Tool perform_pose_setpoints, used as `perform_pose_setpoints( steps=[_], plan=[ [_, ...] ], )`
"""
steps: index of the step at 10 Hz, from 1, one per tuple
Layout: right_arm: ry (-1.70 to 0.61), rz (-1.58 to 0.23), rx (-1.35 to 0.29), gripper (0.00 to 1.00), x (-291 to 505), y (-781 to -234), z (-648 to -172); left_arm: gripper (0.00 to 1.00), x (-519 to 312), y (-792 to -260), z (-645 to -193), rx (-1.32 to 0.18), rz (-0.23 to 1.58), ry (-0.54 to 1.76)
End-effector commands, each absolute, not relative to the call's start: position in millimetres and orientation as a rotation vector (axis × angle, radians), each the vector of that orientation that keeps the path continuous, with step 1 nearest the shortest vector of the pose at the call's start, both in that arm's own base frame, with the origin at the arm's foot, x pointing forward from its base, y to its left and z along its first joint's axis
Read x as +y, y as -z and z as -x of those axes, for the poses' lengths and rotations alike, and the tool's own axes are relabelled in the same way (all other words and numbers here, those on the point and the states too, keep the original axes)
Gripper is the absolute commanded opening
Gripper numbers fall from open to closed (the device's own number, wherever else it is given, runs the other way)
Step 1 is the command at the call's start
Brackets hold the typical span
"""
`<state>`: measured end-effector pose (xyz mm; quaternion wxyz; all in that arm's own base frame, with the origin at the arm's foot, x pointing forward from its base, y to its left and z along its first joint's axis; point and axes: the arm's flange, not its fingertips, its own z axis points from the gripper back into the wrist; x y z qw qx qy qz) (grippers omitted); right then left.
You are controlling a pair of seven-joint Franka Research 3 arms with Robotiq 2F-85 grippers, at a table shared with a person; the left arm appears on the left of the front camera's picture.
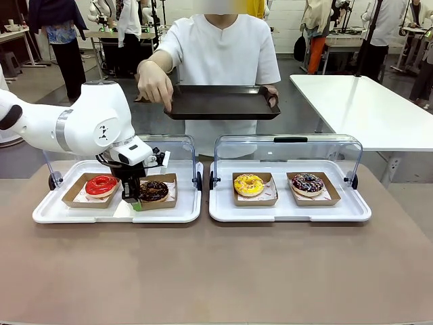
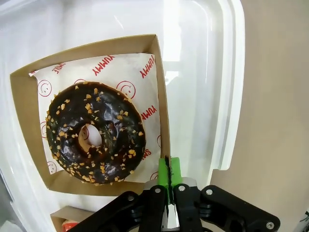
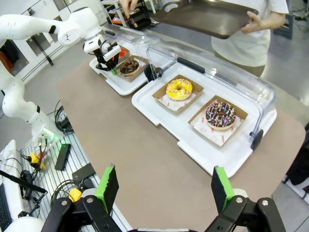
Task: Provide the desired donut to the person.
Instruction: Pick up and lift the Paper togo box containing the Donut pointed at by the person.
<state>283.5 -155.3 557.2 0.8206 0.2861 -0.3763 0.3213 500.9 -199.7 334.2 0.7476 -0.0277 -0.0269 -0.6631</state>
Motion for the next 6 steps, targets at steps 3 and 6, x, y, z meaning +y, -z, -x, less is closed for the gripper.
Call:
perform_pose_setpoints(
  steps=[3, 6],
  plan=[
    [-0.683, -0.609, -0.801, 1.0, -154.8, -555.9, -282.9, 0.0, -198.7, -343.3, -497.7, -0.073, 0.03, 1.5],
    [-0.683, -0.609, -0.801, 1.0, -154.8, -555.9, -282.9, 0.0, -199.2, -413.8, -450.5, -0.143, -0.026, 1.572]
  ],
)
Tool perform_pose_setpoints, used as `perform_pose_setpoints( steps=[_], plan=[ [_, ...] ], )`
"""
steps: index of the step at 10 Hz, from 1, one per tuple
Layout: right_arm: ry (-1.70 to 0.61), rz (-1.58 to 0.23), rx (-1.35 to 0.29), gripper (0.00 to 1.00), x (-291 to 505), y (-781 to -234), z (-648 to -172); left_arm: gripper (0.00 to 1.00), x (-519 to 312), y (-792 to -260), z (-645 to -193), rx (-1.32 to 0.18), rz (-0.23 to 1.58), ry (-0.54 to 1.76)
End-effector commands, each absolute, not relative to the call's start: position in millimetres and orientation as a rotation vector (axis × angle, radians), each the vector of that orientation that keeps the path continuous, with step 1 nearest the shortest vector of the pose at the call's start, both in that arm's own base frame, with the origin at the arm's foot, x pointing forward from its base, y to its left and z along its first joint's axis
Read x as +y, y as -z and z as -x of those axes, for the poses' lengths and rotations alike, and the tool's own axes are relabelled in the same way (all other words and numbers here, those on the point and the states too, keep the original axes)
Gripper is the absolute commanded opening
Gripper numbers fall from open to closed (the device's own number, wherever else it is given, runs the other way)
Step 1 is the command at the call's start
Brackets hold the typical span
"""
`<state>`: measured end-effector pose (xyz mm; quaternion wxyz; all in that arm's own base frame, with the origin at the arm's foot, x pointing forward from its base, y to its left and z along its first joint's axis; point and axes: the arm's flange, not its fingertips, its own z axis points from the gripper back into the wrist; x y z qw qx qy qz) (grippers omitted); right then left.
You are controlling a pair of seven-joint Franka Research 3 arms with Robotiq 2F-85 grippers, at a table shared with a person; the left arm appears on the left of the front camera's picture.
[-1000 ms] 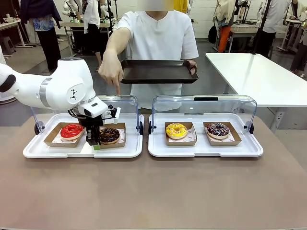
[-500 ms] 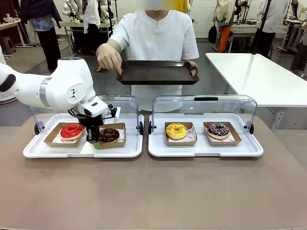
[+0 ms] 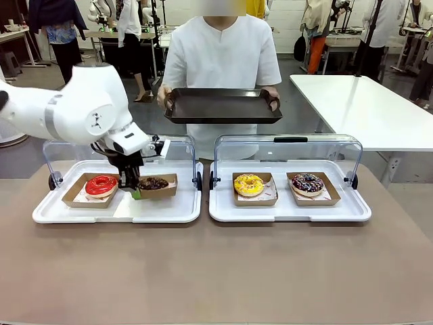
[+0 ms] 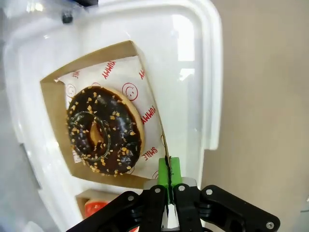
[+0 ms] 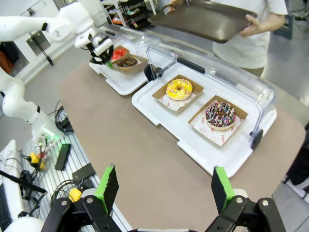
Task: Provide the desired donut to the person.
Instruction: Pick up and lift the Paper togo box containing the Donut pointed at by the person.
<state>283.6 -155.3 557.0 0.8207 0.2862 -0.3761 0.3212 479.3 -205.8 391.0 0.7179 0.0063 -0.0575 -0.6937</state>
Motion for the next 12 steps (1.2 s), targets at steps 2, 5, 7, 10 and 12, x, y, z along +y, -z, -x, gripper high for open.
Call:
perform_pose_setpoints(
  steps=[2, 5, 7, 10, 12],
  plan=[
    [-0.683, -0.609, -0.801, 1.0, -154.8, -555.9, -282.9, 0.0, -201.8, -458.4, -419.0, -0.097, 0.005, 1.623],
    [-0.683, -0.609, -0.801, 1.0, -154.8, -555.9, -282.9, 0.0, -215.3, -512.0, -387.3, 0.012, 0.117, 1.636],
    [-0.683, -0.609, -0.801, 1.0, -154.8, -555.9, -282.9, 0.0, -227.5, -534.6, -373.4, 0.024, 0.137, 1.639],
    [-0.683, -0.609, -0.801, 1.0, -154.8, -555.9, -282.9, 0.0, -248.2, -582.2, -350.8, -0.091, 0.034, 1.651],
    [-0.683, -0.609, -0.801, 1.0, -154.8, -555.9, -282.9, 0.0, -264.9, -618.4, -353.0, -0.098, -0.011, 1.647]
  ],
)
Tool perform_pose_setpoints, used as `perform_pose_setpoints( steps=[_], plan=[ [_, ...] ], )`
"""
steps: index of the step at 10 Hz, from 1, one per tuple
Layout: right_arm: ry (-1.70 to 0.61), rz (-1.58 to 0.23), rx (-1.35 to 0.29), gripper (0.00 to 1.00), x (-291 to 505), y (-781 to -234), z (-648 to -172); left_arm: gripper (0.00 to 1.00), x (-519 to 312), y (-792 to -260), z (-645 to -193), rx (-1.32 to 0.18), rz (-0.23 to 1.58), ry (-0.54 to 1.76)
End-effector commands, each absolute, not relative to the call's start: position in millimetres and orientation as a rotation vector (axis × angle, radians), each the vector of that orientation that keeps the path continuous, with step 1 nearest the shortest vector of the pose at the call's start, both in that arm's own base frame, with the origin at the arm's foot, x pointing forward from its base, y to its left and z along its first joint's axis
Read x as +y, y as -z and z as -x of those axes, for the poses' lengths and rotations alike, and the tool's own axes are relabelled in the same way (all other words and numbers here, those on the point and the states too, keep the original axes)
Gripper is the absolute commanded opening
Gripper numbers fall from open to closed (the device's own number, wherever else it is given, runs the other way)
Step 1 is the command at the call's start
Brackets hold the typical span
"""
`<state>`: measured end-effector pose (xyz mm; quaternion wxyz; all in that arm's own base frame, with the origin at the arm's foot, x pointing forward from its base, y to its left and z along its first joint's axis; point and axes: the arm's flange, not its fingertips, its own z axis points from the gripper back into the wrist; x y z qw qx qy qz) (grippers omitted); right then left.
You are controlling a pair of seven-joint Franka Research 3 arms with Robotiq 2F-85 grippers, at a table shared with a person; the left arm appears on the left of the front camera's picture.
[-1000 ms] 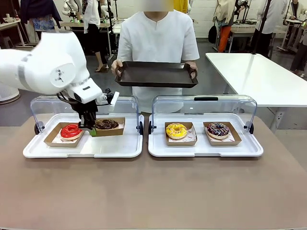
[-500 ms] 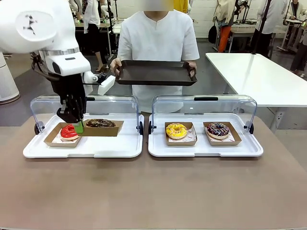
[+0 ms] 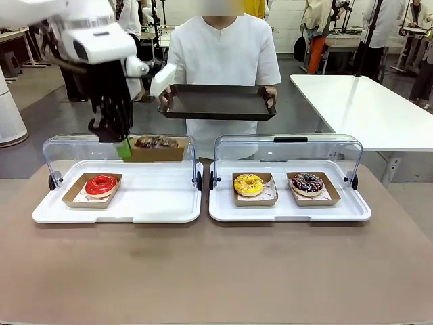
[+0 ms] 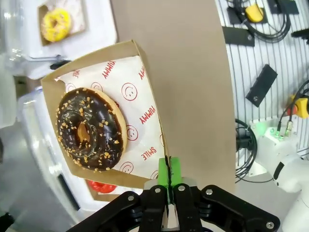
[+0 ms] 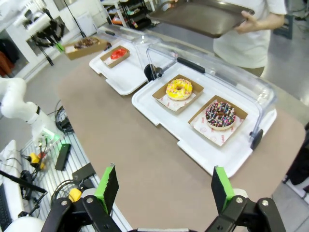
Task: Provide the desired donut to the person.
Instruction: Pick up and lift the Paper togo box containing the Donut pointed at by the person, then place the picked Paper togo box onto the Handle tray extended by the person.
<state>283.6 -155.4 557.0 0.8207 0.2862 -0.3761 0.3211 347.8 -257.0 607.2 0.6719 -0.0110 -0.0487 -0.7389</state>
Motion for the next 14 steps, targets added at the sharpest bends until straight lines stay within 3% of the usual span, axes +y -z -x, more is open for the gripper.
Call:
perform_pose_setpoints(
  steps=[1, 6, 8, 9, 14],
  plan=[
    [-0.683, -0.609, -0.801, 1.0, -154.8, -555.9, -282.9, 0.0, -272.1, -632.8, -366.1, -0.102, -0.027, 1.627],
    [-0.683, -0.609, -0.801, 1.0, -154.8, -555.9, -282.9, 0.0, -264.8, -637.0, -451.5, -0.104, 0.033, 1.605],
    [-0.683, -0.609, -0.801, 1.0, -154.8, -555.9, -282.9, 0.0, -252.0, -621.3, -454.4, -0.164, -0.039, 1.659],
    [-0.683, -0.609, -0.801, 1.0, -154.8, -555.9, -282.9, 0.0, -262.6, -624.5, -456.2, -0.107, 0.035, 1.59],
    [-0.683, -0.609, -0.801, 1.0, -154.8, -555.9, -282.9, 0.0, -262.6, -624.5, -456.2, -0.107, 0.035, 1.59]
  ],
)
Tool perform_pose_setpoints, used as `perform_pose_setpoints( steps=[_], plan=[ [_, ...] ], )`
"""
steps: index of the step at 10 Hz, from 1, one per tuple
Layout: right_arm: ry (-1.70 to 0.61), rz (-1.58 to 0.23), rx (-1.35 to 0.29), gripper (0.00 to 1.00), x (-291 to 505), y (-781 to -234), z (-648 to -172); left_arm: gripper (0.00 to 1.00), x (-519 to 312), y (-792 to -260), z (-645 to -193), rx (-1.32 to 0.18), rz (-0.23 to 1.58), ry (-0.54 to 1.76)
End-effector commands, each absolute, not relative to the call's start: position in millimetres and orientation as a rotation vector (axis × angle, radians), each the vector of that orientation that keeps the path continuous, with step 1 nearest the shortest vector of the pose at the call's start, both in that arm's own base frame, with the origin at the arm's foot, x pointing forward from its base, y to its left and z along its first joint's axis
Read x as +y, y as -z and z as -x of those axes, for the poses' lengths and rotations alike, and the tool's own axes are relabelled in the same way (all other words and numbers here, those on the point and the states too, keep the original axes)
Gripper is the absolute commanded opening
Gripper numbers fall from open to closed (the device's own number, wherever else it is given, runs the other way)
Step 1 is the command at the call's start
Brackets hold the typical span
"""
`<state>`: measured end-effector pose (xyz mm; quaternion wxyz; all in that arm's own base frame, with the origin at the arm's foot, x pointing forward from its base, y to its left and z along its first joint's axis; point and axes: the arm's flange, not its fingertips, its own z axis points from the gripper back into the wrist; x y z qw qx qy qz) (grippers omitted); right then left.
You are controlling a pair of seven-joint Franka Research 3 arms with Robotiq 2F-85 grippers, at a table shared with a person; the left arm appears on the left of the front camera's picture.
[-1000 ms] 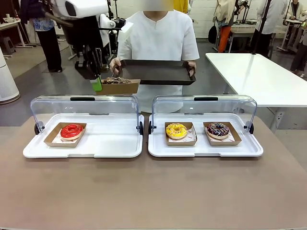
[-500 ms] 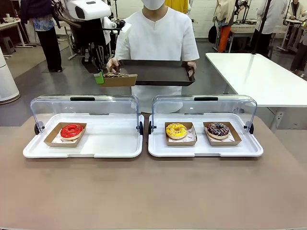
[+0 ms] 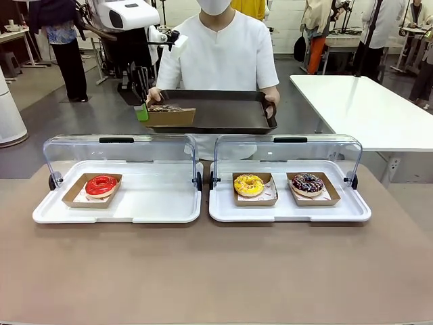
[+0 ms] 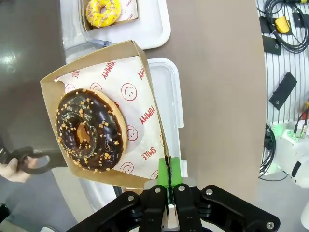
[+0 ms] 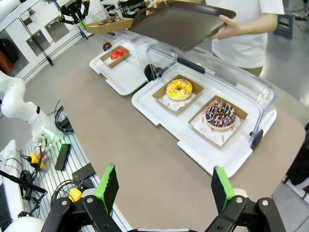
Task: Provide the desired donut to the person.
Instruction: Place the picked Paper togo box onto the Handle tray extended by the person.
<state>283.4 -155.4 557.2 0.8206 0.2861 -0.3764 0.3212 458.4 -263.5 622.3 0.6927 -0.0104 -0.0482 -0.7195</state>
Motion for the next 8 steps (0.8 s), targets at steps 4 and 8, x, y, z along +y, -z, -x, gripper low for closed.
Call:
perform_pose_setpoints(
  steps=[4, 8],
  plan=[
    [-0.683, -0.609, -0.801, 1.0, -154.8, -555.9, -282.9, 0.0, -262.6, -624.5, -456.2, -0.107, 0.035, 1.59],
    [-0.683, -0.609, -0.801, 1.0, -154.8, -555.9, -282.9, 0.0, -262.6, -624.5, -456.2, -0.107, 0.035, 1.59]
  ],
)
